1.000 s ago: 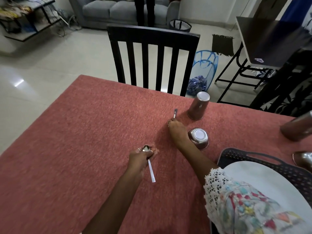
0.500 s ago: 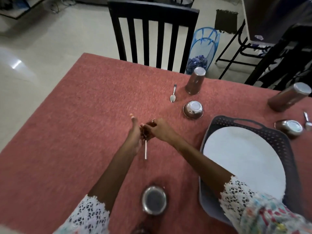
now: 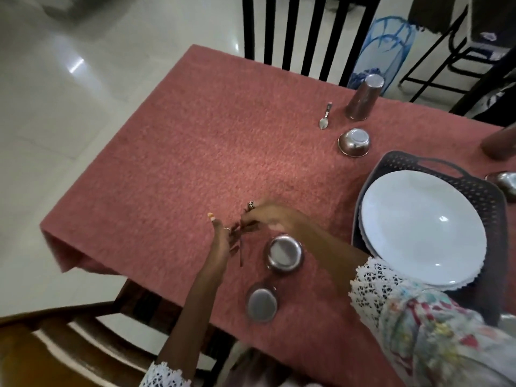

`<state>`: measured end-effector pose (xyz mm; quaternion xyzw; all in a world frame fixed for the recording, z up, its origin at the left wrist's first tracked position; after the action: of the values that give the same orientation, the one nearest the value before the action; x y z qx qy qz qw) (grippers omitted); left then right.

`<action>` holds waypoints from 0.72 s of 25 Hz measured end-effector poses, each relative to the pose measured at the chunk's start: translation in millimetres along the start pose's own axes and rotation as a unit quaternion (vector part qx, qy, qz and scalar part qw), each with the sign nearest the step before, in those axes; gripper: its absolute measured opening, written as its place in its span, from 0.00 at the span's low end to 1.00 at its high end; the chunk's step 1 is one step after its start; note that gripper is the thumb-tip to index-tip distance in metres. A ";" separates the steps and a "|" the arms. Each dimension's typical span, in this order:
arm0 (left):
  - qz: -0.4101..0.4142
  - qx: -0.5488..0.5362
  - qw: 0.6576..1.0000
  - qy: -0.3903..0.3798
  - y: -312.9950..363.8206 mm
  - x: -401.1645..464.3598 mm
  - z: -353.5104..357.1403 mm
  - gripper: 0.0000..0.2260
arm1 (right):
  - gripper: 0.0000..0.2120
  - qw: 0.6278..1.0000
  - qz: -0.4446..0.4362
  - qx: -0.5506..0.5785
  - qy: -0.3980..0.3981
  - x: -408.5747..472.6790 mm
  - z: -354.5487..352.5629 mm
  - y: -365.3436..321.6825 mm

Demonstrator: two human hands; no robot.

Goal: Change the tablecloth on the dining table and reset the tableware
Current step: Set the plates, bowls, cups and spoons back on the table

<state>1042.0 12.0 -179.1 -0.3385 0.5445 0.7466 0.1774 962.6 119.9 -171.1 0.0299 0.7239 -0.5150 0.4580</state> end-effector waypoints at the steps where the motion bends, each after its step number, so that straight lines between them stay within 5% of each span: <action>1: -0.006 -0.005 1.000 0.001 -4.2 -9.0 -4.5 0.37 | 0.09 1.000 -0.003 -0.028 -0.012 -1.9 3.7 -0.9; 5: 0.005 0.014 0.999 0.028 -17.9 -35.4 -15.7 0.36 | 0.08 0.977 -0.025 -0.209 -0.019 -13.7 16.2 -8.1; 9: 0.069 0.074 0.994 0.047 -32.7 -53.3 -11.4 0.32 | 0.06 0.910 -0.029 -0.413 -0.009 -4.4 25.6 1.7; 14: 0.154 0.138 0.978 0.035 -33.8 -58.6 -4.2 0.21 | 0.10 0.898 -0.056 -0.433 0.050 10.6 35.9 18.8; 18: 0.144 0.160 0.976 0.029 -39.2 -51.4 -5.4 0.27 | 0.08 0.884 -0.119 -0.436 0.119 7.3 34.2 21.2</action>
<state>1104.8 25.8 -171.3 -0.2450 0.7050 0.6573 0.1044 990.8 100.3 -193.1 -0.1981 0.9227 -0.1910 0.2699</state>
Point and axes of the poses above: each hand's wrist, its own x-axis towards the middle knuckle, its own z-axis out of the palm, y = z × x, the point moved 3 cm from there along x, towards the middle knuckle, and after that the axes turned 9 degrees about -x, right-handed, at the moved point
